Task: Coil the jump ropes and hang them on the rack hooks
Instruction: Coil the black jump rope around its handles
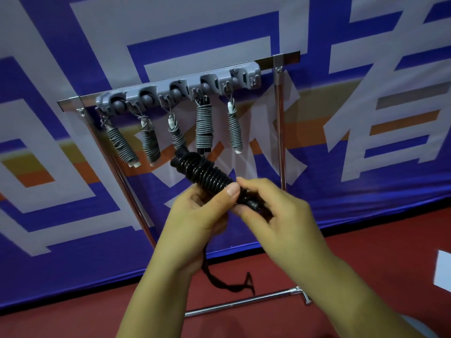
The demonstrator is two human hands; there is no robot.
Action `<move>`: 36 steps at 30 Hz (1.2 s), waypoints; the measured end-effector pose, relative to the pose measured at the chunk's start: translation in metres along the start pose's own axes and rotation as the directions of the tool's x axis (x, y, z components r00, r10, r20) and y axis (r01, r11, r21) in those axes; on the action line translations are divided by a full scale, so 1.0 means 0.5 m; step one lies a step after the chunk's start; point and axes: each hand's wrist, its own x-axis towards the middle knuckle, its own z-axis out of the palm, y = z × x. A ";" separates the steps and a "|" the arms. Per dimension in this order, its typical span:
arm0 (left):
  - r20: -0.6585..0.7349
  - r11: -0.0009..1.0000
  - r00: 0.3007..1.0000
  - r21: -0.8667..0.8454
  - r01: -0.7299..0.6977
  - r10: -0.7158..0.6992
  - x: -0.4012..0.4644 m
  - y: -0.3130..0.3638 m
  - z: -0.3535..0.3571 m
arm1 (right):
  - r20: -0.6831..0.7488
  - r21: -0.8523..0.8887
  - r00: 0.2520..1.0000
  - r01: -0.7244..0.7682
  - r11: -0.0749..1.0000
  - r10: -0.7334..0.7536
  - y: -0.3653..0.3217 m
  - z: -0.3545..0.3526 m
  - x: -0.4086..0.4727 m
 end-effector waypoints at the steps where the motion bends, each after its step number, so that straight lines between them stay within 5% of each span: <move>1: 0.025 1.000 1.000 -0.004 -0.005 0.005 -0.002 0.001 0.000 | -0.023 0.015 1.000 -0.001 1.000 0.002 0.000 0.001 -0.001; 6: 0.199 0.997 0.979 0.068 0.031 -0.044 -0.007 0.012 -0.023 | -0.070 0.300 0.985 -0.133 0.945 0.160 -0.011 -0.020 0.002; 11: 0.196 0.985 0.972 0.140 0.105 -0.131 0.002 0.006 -0.050 | -0.032 0.439 0.964 -0.223 0.871 0.263 -0.007 -0.020 0.009; 14: 0.161 0.980 0.967 0.057 0.188 -0.195 0.003 -0.008 -0.059 | -0.109 0.490 0.946 -0.216 0.845 0.305 0.004 -0.037 0.026; 21: 0.368 0.901 0.904 -0.279 0.333 -0.220 0.030 -0.069 -0.098 | -0.165 0.509 0.925 -0.218 0.833 0.343 0.042 -0.054 0.084; 25: 0.434 0.924 0.884 -0.240 0.299 -0.173 0.033 -0.094 -0.102 | -0.167 0.462 0.931 -0.218 0.860 0.326 0.051 -0.056 0.109; 29: 0.144 0.944 0.967 0.287 0.164 -0.212 0.039 -0.087 -0.065 | -0.148 0.427 0.936 -0.231 0.874 0.319 0.050 -0.050 0.114; 32: -0.069 0.707 0.998 0.706 0.044 0.006 0.050 -0.085 -0.034 | -0.101 0.473 0.927 -0.276 0.837 0.362 0.042 -0.045 0.105; 34: -0.156 0.645 0.974 0.764 0.013 0.165 0.054 -0.089 -0.024 | -0.053 0.560 0.911 -0.312 0.768 0.408 0.031 -0.047 0.102; 36: -0.255 0.730 0.940 0.684 0.010 0.226 0.056 -0.092 -0.019 | 0.012 0.644 0.887 -0.361 0.675 0.462 0.024 -0.054 0.101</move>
